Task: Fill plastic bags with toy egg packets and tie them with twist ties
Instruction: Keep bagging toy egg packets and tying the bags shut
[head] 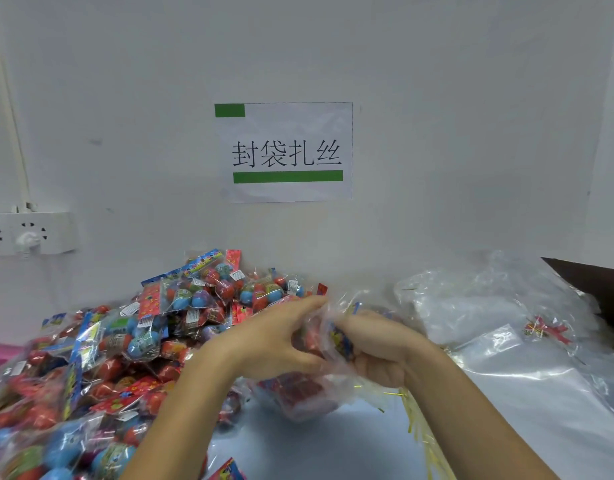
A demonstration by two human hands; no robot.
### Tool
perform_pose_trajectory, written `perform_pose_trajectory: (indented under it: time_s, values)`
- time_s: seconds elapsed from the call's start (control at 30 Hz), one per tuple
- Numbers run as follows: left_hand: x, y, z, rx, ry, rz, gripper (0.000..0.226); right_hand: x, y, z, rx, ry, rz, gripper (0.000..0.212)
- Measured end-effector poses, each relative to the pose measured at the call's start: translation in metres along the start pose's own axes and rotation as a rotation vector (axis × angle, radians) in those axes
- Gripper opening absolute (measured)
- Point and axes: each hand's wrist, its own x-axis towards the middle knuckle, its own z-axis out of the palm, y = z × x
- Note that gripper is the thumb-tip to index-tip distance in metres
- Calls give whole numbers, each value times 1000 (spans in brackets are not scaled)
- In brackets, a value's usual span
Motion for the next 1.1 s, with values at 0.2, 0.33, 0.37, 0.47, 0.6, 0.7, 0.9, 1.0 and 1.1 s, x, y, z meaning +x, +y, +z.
perform_pose_trajectory:
  time_s: [0.2, 0.33, 0.37, 0.47, 0.6, 0.7, 0.9, 1.0, 1.1]
  values:
    - [0, -19, 3, -44, 52, -39, 61, -8, -7, -1, -214, -28, 43, 34]
    - [0, -26, 3, -103, 139, -62, 65, -24, -23, -7, -875, 110, -42, 37]
    - [0, -27, 4, -111, 166, -78, 67, -30, -27, -6, -1080, 93, -94, 37]
    - [1, -30, 6, -181, 213, -80, 66, -42, -32, -4, -1317, 35, -93, 28]
    - [5, -25, 8, -421, 258, 6, 51, -46, -41, -8, -1292, 276, -321, 30]
    - [4, -23, 11, -538, 252, -32, 35, -41, -45, -21, -1126, 553, -578, 32]
    - [1, -28, 23, -599, 246, -137, 34, -30, -36, -37, -1076, 582, -603, 35]
    - [-1, -30, 19, -593, 216, -116, 46, -28, -35, -40, -1028, 568, -623, 33]
    - [-4, -24, 9, -554, 338, -79, 66, -29, -35, -42, -958, 551, -685, 24]
